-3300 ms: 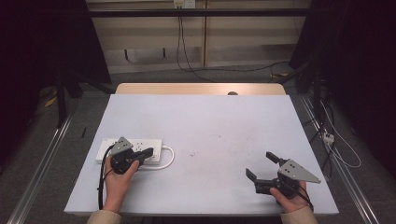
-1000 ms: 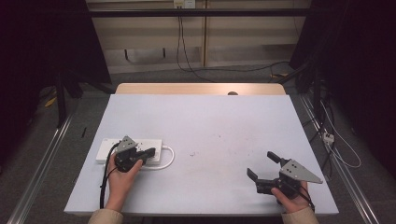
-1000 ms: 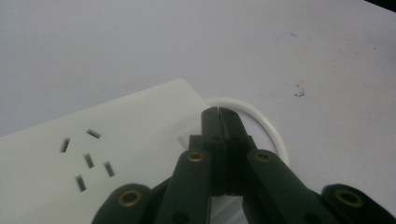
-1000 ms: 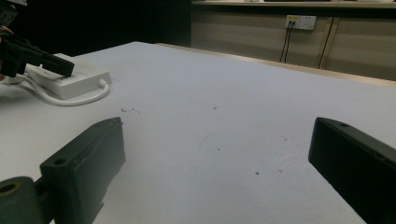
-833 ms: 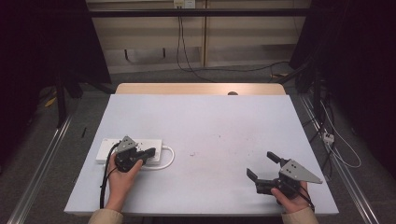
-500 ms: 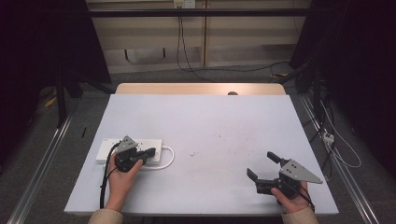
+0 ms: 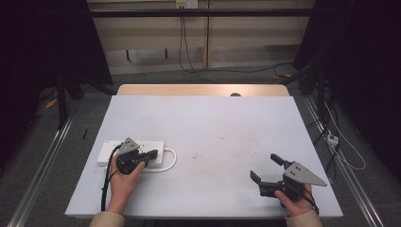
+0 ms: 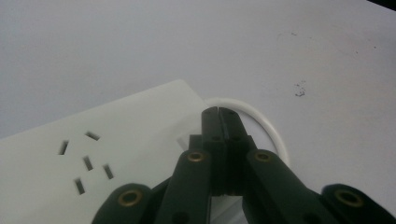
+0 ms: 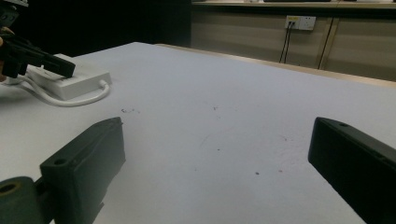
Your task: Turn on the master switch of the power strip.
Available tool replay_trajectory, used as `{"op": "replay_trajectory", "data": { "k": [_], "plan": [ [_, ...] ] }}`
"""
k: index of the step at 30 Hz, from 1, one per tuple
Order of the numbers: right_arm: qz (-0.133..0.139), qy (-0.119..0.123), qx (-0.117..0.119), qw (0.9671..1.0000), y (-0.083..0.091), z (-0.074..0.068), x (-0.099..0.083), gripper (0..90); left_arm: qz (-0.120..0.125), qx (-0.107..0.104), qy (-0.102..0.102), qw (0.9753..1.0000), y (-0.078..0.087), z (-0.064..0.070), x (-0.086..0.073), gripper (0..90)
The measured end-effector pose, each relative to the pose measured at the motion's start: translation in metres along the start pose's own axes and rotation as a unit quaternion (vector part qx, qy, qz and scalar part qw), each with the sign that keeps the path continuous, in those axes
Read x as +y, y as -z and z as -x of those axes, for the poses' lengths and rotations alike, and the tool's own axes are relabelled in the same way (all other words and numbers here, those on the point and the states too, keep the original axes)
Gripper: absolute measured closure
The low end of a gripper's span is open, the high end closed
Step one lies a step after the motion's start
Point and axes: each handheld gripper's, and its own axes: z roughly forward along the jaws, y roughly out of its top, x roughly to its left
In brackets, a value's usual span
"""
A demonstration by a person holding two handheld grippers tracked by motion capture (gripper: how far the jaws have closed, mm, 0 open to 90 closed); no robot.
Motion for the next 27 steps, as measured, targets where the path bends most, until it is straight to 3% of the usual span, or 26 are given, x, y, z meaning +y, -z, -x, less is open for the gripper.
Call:
{"op": "replay_trajectory", "data": {
  "k": [27],
  "plan": [
    [0.003, -0.003, -0.002, 1.0, 0.0009, 0.0018, 0.0, 3.4, 0.0, 0.001, 0.003, 1.0, -0.0017, 0.0014, -0.0004, 90.0]
  ]
}}
